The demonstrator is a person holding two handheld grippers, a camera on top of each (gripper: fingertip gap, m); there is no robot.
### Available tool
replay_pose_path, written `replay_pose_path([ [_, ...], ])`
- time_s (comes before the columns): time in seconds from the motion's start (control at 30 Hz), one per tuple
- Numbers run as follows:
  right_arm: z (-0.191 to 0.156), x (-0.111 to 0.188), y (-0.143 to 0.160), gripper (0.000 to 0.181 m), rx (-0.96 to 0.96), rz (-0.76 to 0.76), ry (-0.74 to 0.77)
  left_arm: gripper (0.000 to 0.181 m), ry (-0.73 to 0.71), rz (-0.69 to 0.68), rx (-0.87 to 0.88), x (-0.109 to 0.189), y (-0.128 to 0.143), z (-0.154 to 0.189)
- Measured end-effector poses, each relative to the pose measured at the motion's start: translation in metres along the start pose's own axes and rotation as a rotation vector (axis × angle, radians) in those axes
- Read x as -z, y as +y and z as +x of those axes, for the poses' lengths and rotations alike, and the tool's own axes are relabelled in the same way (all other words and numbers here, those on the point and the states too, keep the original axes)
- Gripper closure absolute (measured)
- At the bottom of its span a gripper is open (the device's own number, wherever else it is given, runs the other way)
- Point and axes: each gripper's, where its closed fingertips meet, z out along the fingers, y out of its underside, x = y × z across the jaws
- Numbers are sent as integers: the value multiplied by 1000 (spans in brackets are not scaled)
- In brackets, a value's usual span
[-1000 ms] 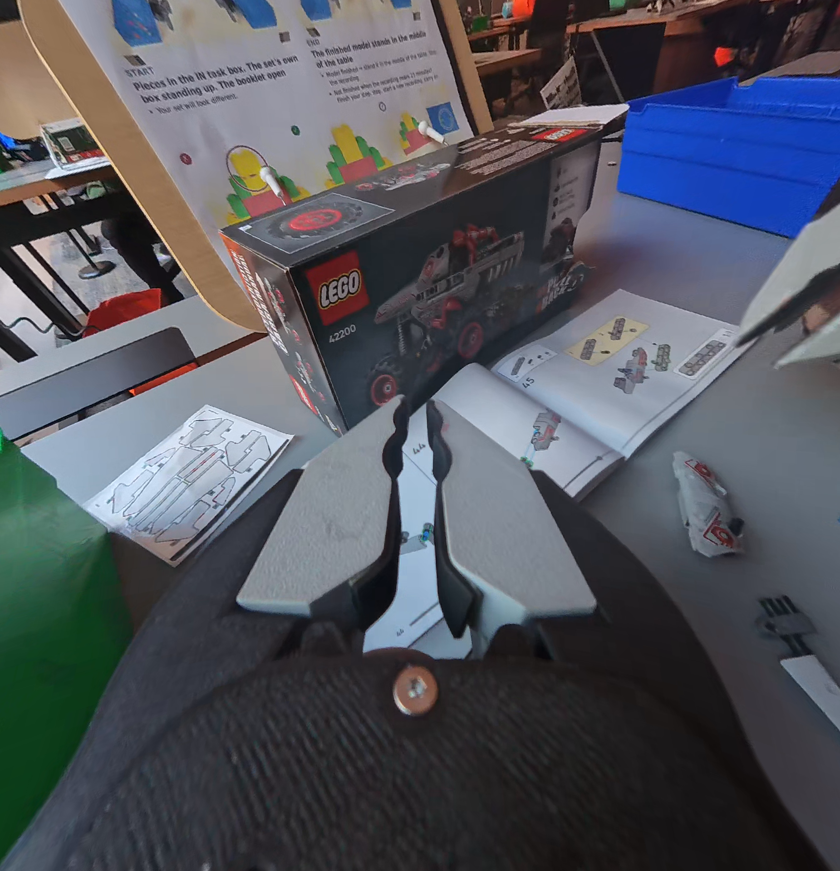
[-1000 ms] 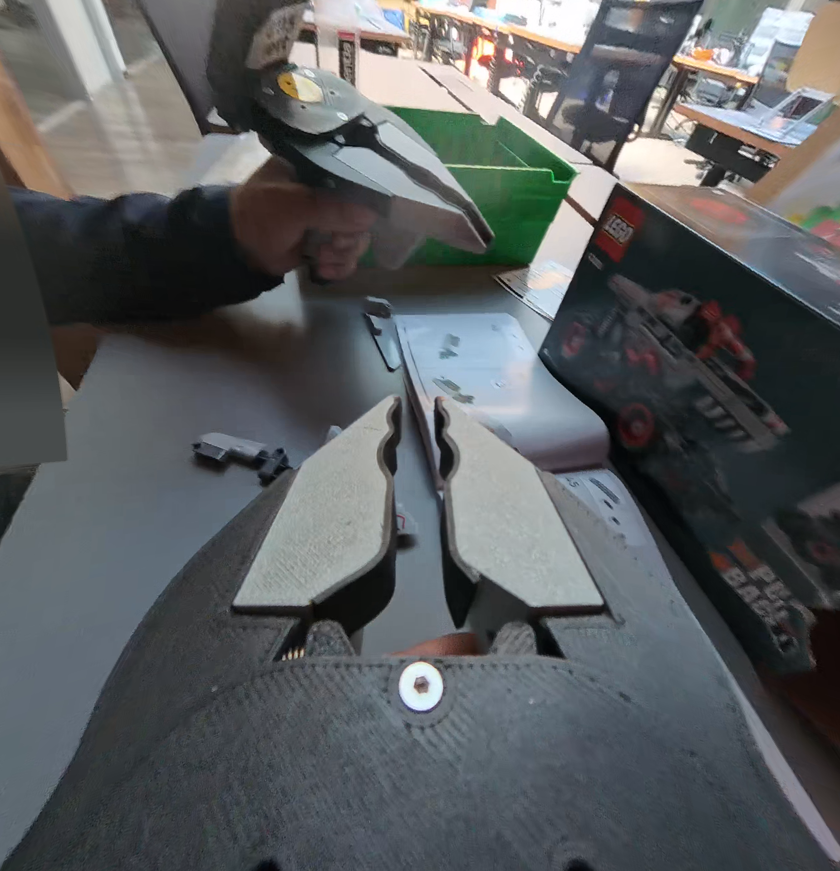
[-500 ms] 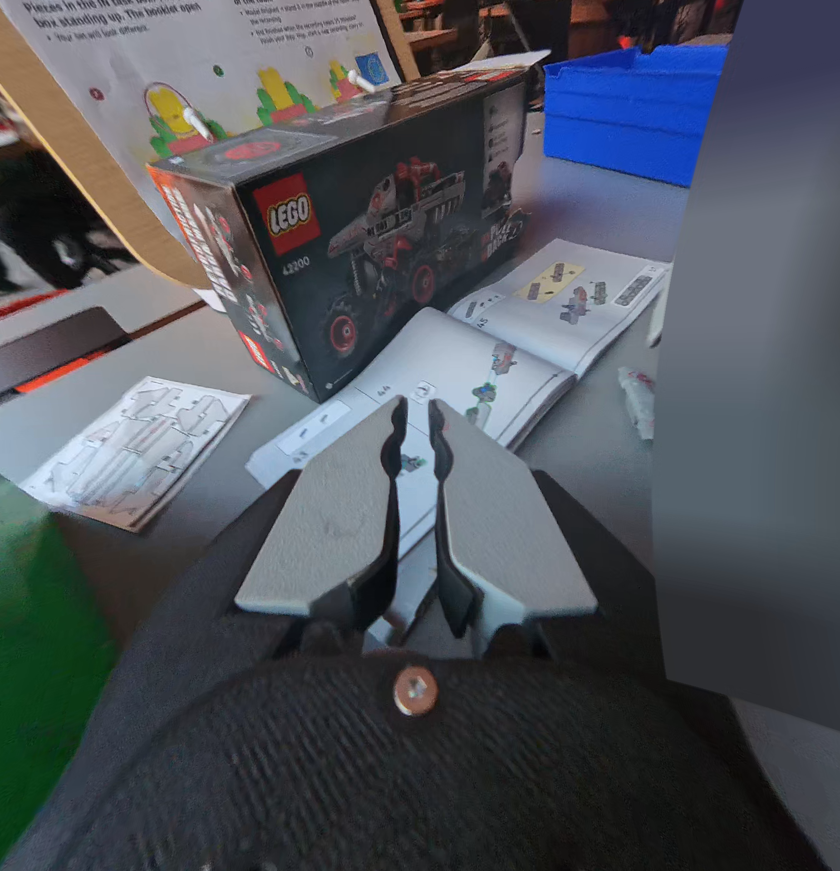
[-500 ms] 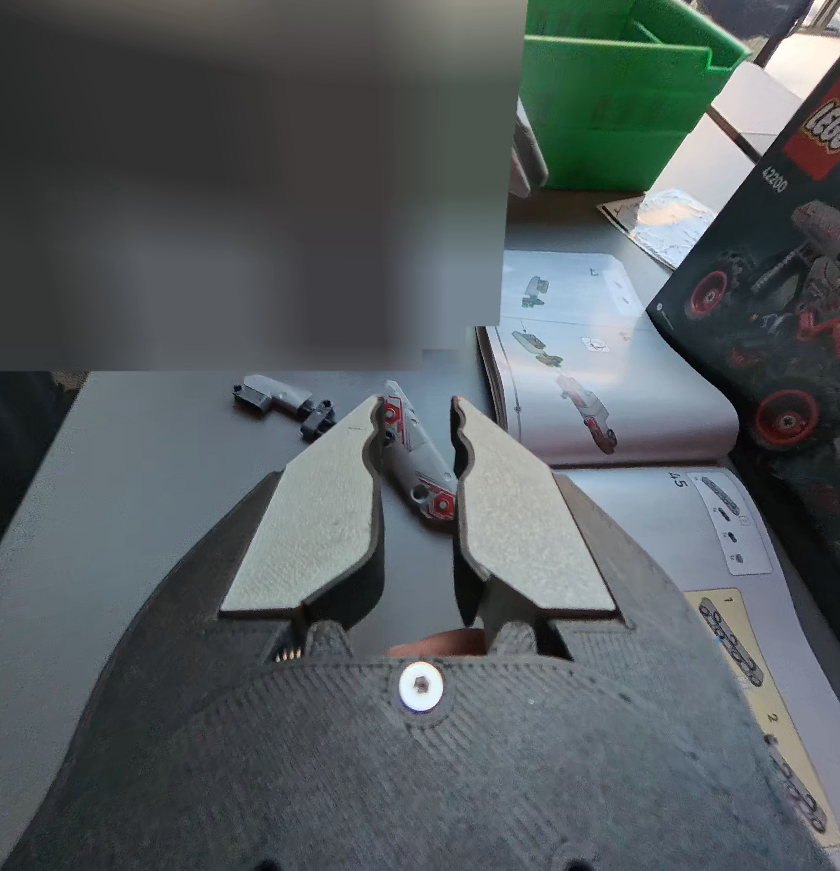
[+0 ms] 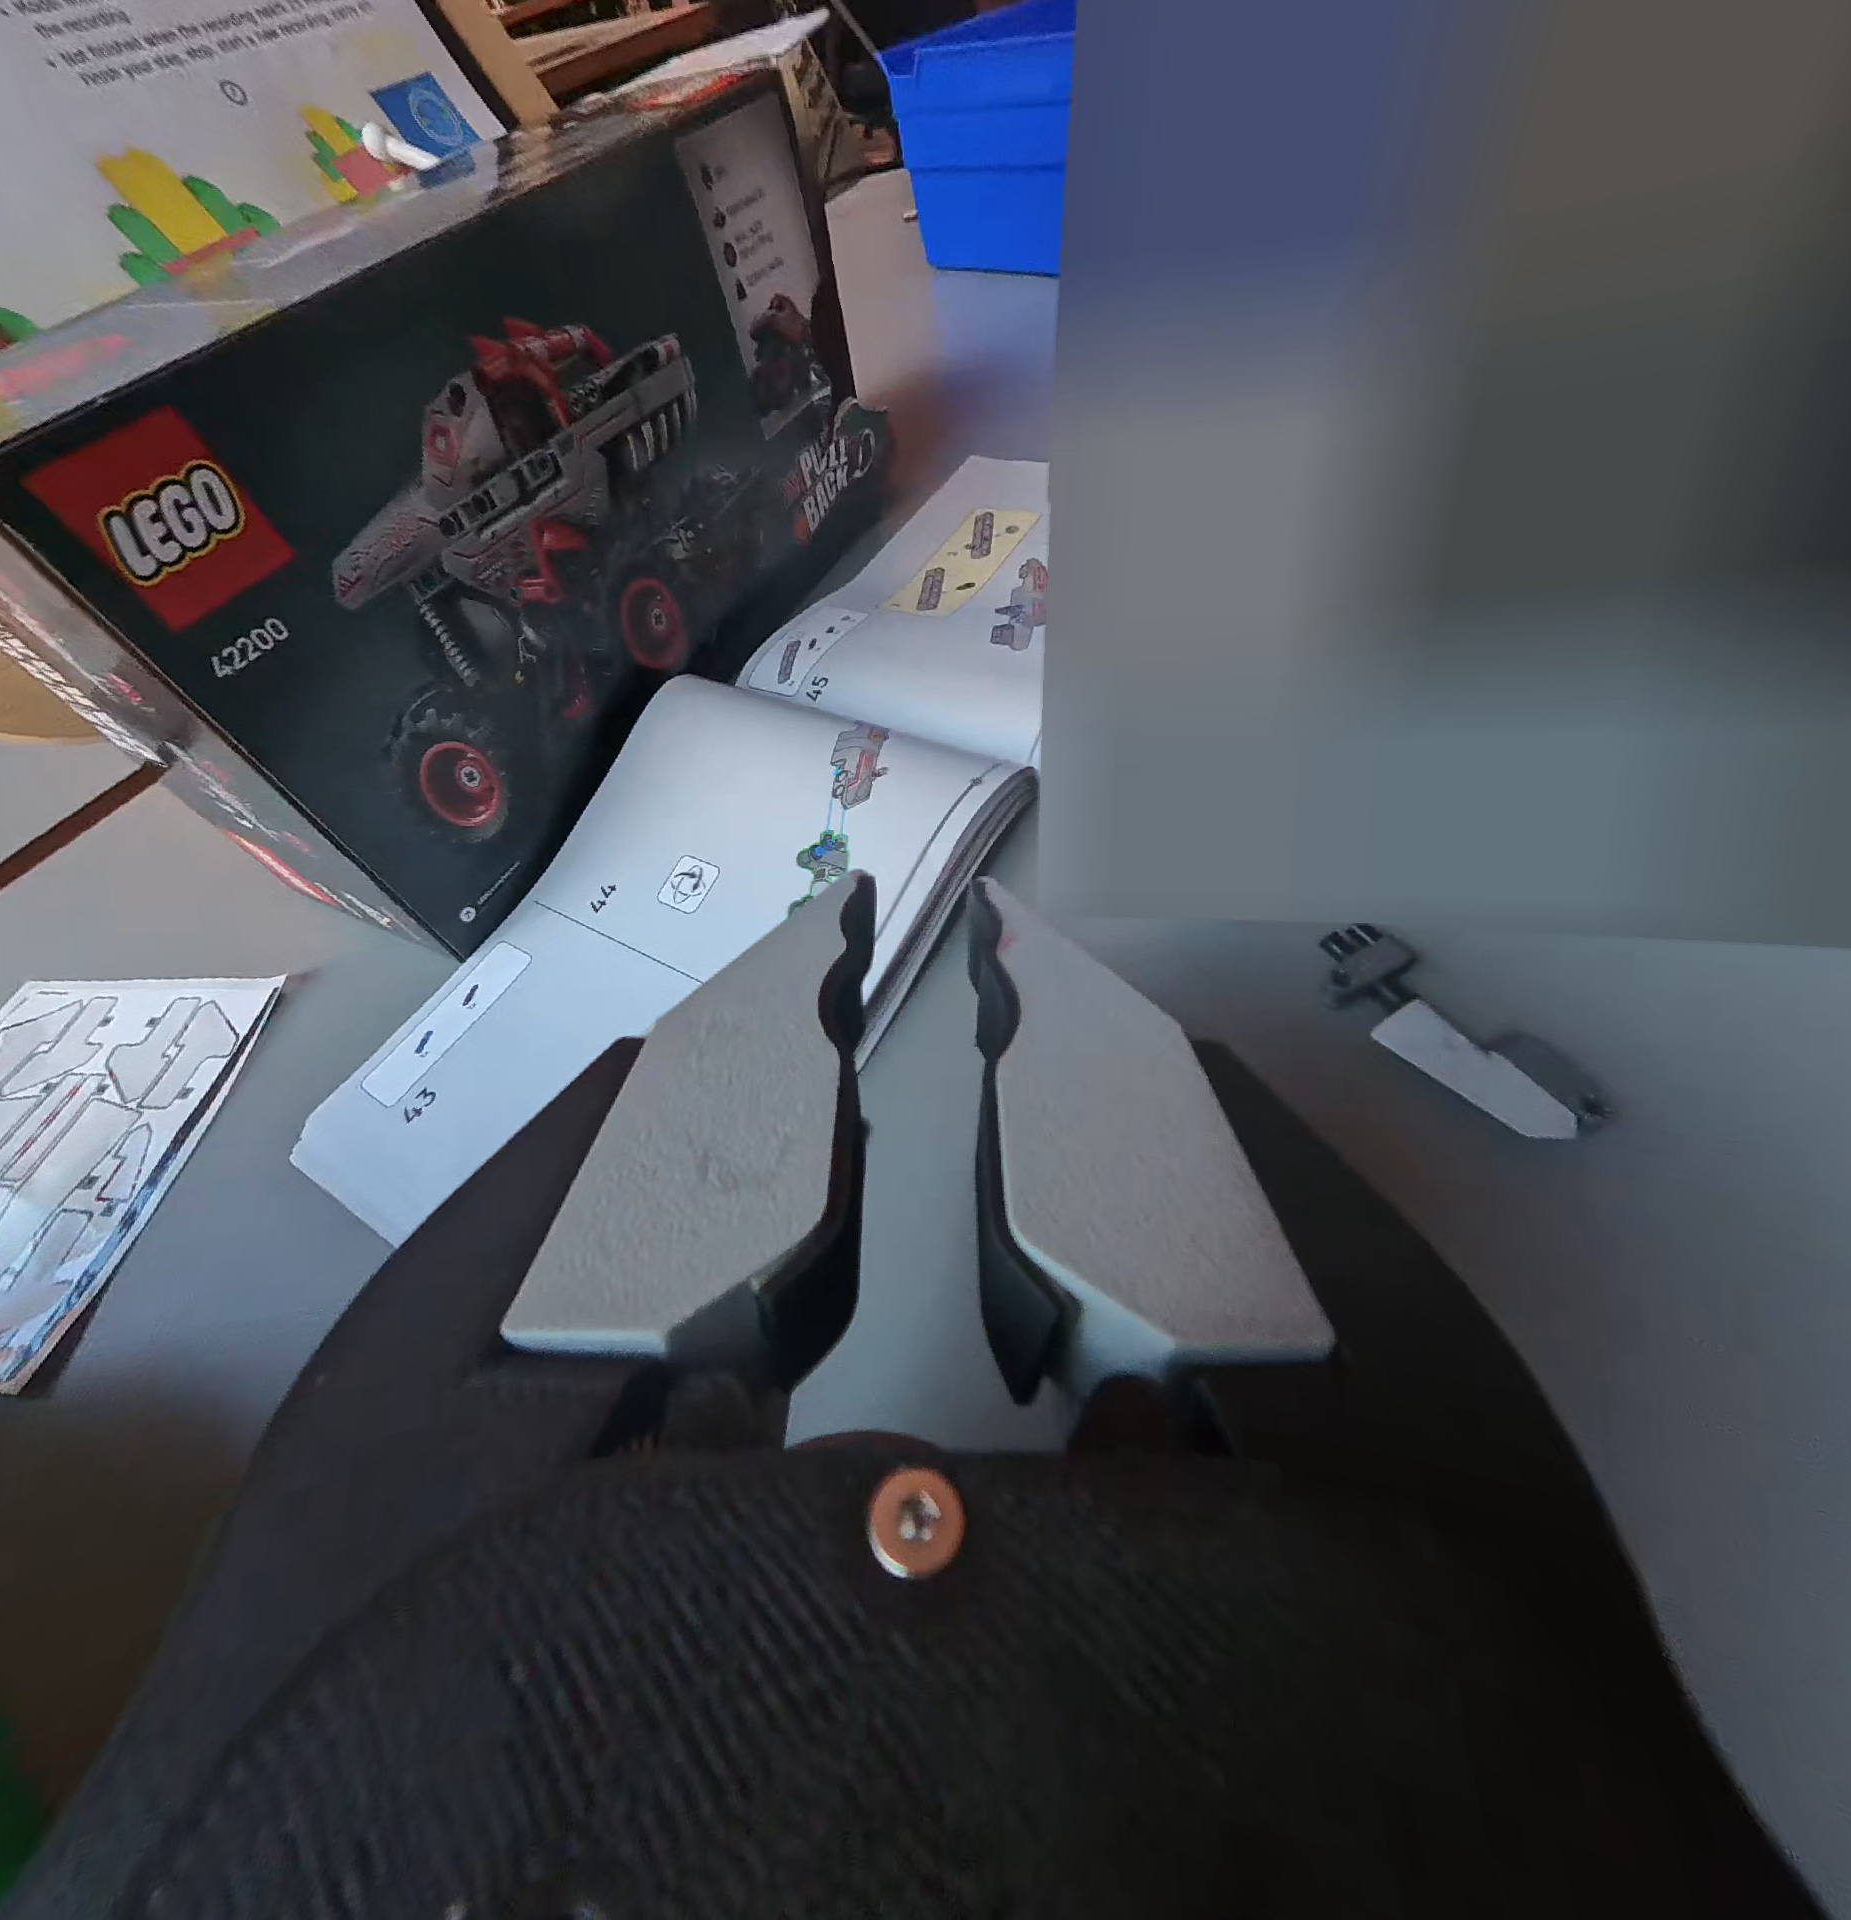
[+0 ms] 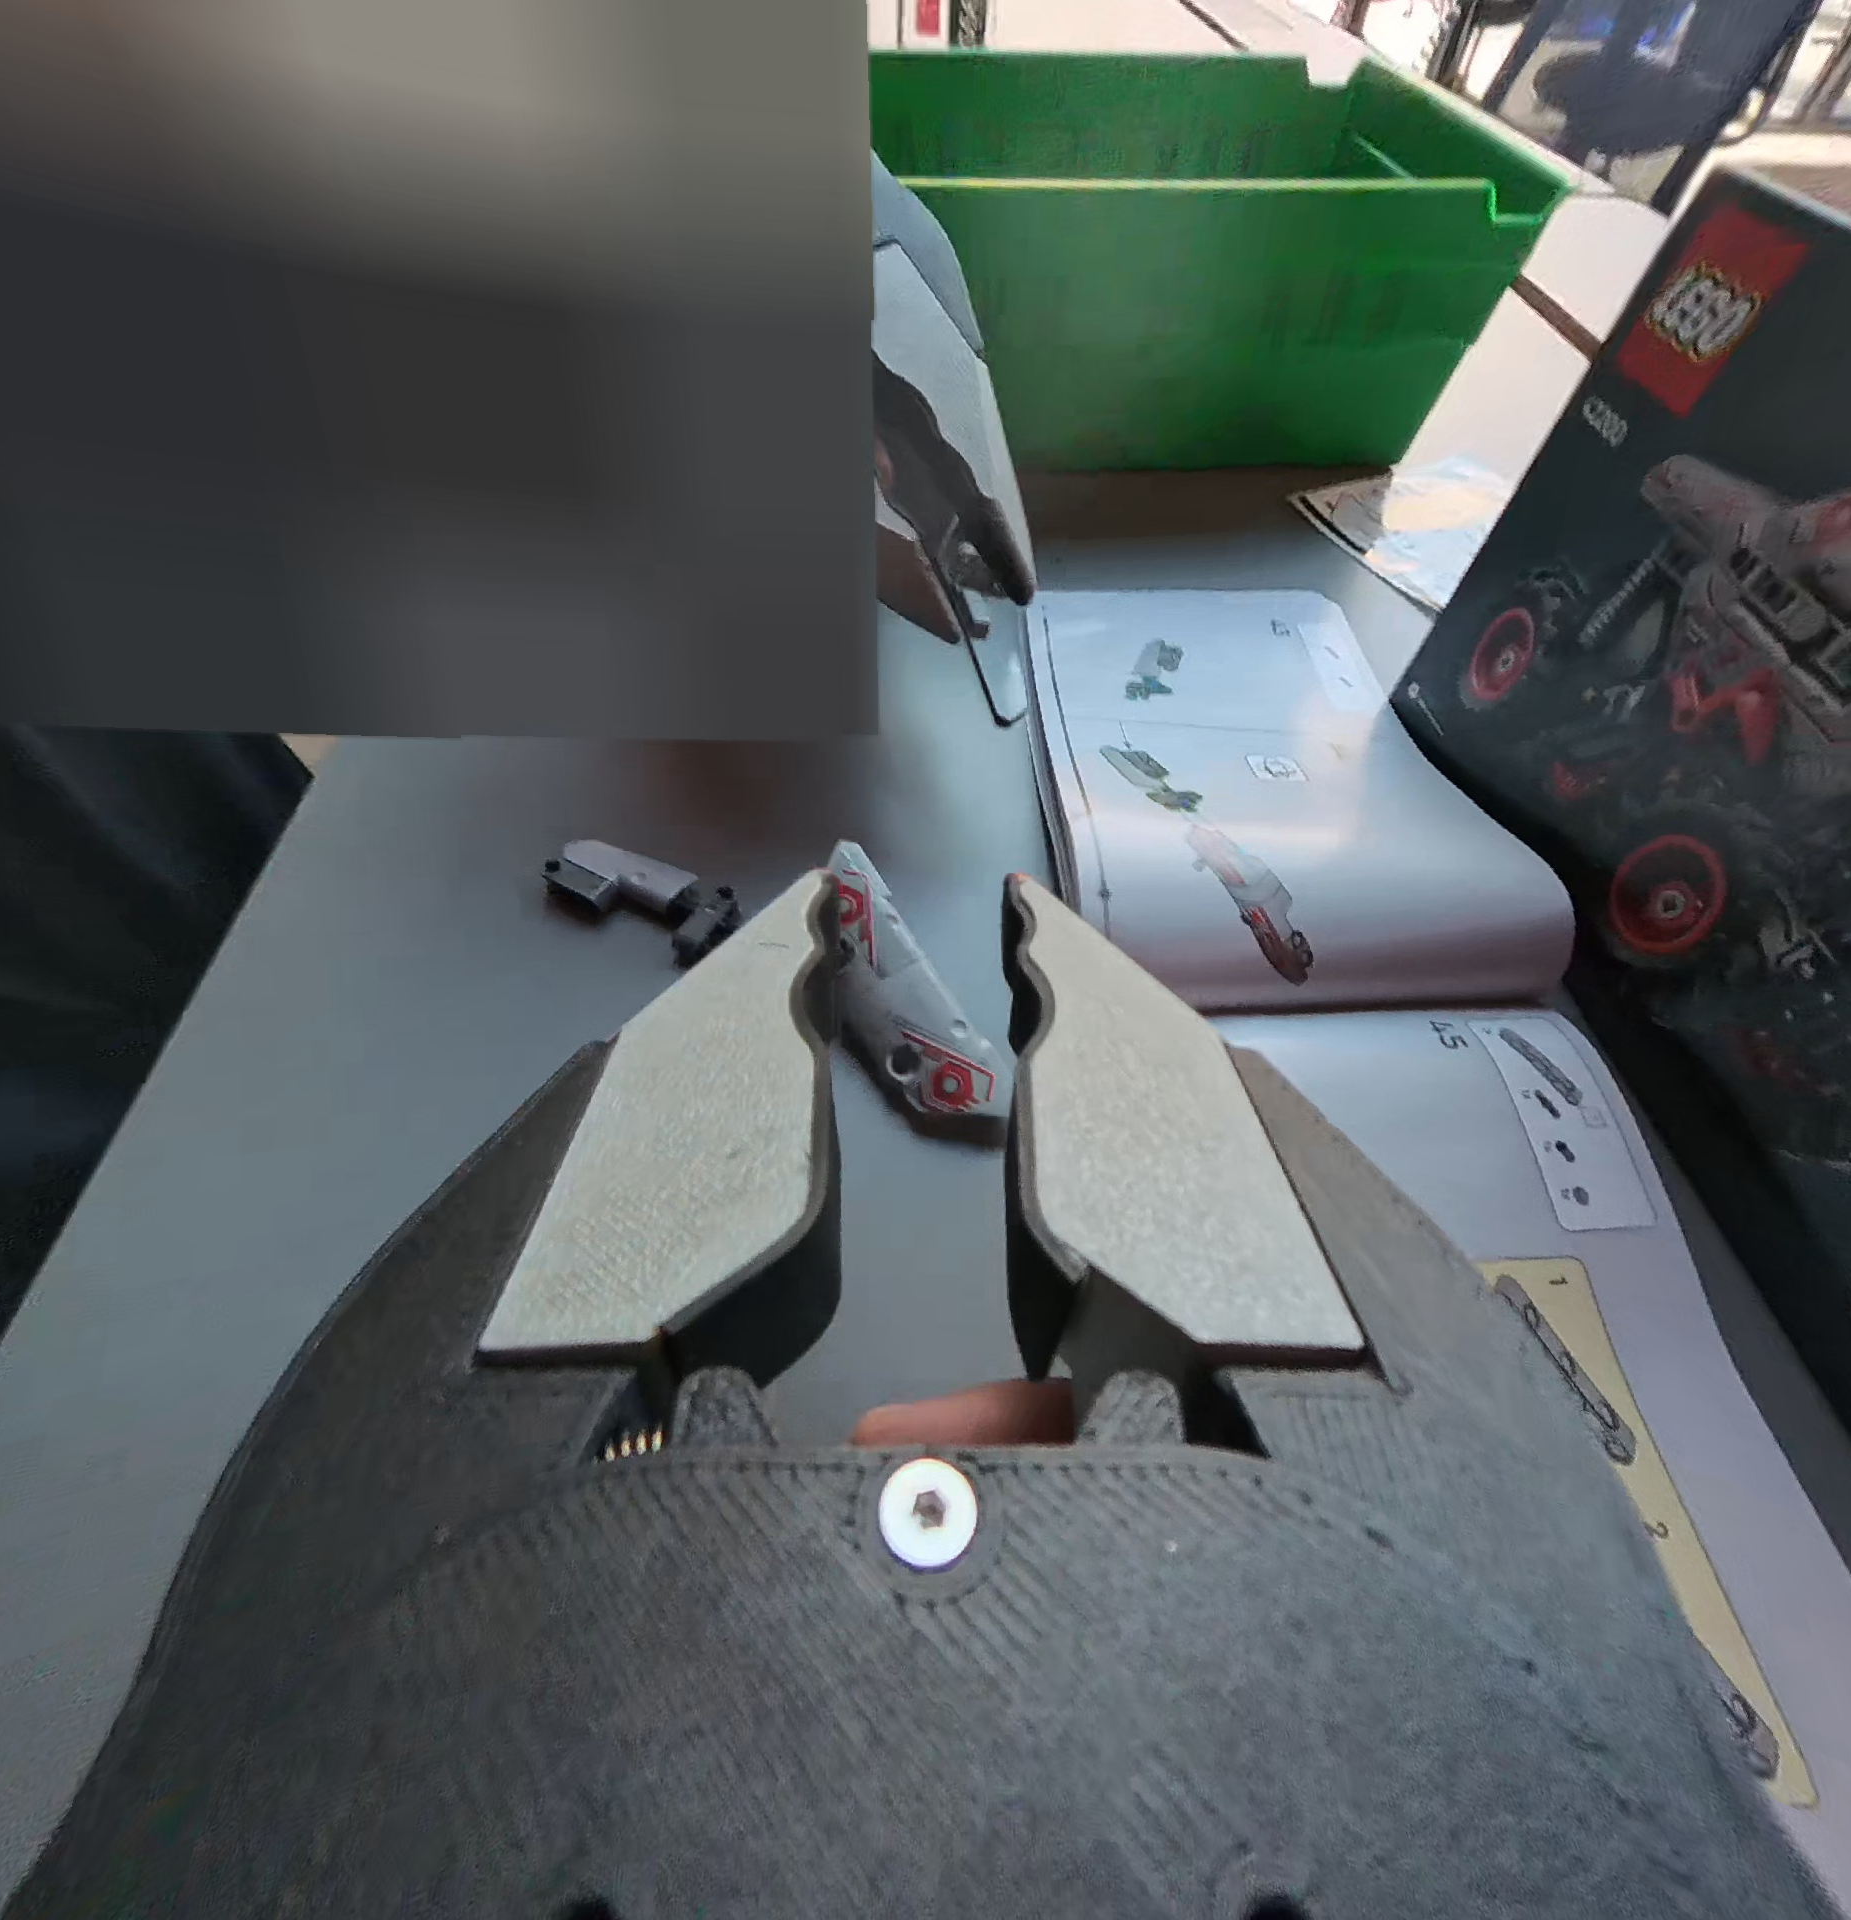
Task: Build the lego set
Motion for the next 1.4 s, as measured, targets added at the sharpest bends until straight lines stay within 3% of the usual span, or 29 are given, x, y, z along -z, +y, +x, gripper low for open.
replay_pose_path([
  [0.03,-3,0,-3,153,13,8,-5,167,2,12,8,1,-2,-1],
  [0.23,-4,-4,6,150,120,-68,61,171,-54,45,-18,6,-8,-9],
  [0.57,6,4,20,149,14,-42,103,164,132,89,-94,15,-12,39],
  [0.9,-12,8,17,150,32,-32,43,163,322,90,-122,31,-5,71],
  [1.27,-34,-3,24,150,74,-101,-58,164,235,-1,-202,22,6,62],
  [1.4,-36,-3,27,152,72,-115,-73,162,318,-10,-179,24,9,73],
])
